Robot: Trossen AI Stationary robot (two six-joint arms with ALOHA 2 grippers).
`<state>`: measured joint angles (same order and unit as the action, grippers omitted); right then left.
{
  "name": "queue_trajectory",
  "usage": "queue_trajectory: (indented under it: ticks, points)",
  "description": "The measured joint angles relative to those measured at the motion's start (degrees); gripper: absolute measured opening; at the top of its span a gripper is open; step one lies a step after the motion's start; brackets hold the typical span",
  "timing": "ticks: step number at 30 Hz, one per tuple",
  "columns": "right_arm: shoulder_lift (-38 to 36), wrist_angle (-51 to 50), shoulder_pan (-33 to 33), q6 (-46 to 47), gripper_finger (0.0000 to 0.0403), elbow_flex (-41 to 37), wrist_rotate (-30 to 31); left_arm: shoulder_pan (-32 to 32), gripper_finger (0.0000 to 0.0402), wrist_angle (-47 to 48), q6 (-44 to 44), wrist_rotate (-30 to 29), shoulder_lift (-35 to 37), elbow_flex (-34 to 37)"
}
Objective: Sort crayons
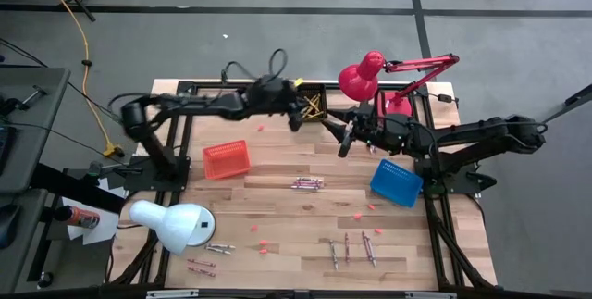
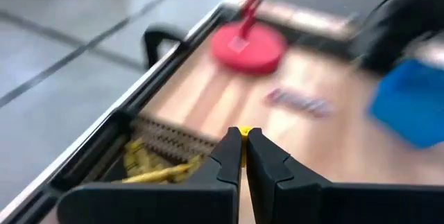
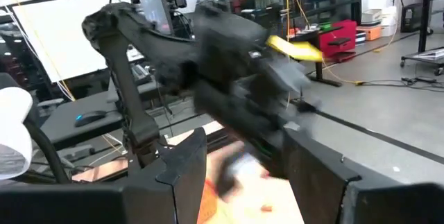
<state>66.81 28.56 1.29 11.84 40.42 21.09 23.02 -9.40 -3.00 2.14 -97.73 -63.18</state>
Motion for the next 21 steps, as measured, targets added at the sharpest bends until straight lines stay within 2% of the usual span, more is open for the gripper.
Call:
queue_trajectory:
  ticks: [4, 8, 15, 21]
  points:
    - [0.0, 0.0, 0.8, 0.0, 0.0181, 0.0, 0.0, 2.8, 0.0000, 3.6, 1.6, -0.4, -8.9, -6.4]
    - [0.0, 0.0, 1.0, 0.1, 0.0181, 0.0, 0.0, 4.1, 0.0002, 3.9, 0.7, -0.4, -13.8, -10.0]
    - [0.0, 0.0, 1.0, -0.3, 0.0181, 0.0, 0.0, 4.6, 0.0019, 4.1, 0.2, -1.4, -15.2, -11.0]
    - [0.0, 0.0, 1.0, -0.3, 0.0181, 0.0, 0.0, 4.6, 0.0072, 5.6, 0.1, -1.6, -14.7, -11.0]
